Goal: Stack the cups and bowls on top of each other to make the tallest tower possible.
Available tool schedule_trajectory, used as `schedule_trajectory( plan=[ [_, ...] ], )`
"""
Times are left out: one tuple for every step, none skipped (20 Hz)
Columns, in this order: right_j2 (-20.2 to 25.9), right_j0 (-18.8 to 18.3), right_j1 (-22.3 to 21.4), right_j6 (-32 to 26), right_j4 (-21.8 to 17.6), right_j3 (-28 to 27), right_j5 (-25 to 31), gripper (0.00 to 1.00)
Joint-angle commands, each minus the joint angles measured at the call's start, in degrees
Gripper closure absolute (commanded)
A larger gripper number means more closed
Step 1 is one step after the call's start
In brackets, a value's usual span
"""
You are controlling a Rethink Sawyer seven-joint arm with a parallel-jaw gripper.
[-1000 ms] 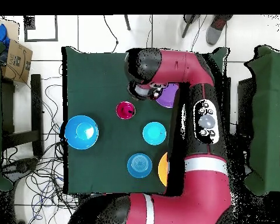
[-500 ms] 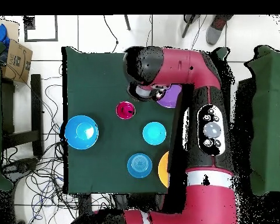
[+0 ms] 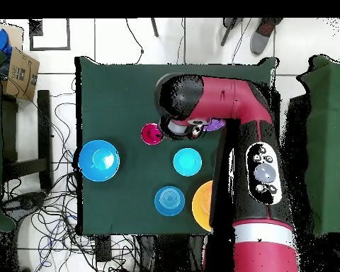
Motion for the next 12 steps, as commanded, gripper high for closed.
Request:
schedule_trajectory(
  plan=[
    [3.1,-0.8,0.0,-8.6,-4.2,9.6,-7.3,0.0],
    [3.1,-0.8,0.0,-8.6,-4.3,9.9,-7.7,0.0],
    [3.2,-0.8,0.1,-8.4,-4.4,10.1,-8.1,0.0],
    [3.1,-0.8,0.0,-8.3,-4.6,10.4,-8.4,0.0],
    [3.1,-0.8,0.1,-8.2,-4.8,10.5,-8.6,0.0],
    [3.1,-0.8,0.1,-8.1,-4.9,10.7,-8.9,0.0],
    [3.1,-0.8,0.1,-8.0,-4.9,10.9,-9.1,0.0],
    [3.1,-0.7,0.2,-8.0,-5.0,11.0,-9.3,0.0],
    [3.1,-0.7,0.4,-8.0,-5.1,11.0,-9.5,0.0],
    [3.2,-0.8,0.5,-8.0,-5.0,11.2,-9.7,0.0],
    [3.3,-0.8,0.5,-8.1,-4.9,11.1,-9.5,0.0],
    [3.2,-0.8,0.5,-8.1,-5.0,10.9,-9.3,0.0]
  ],
)
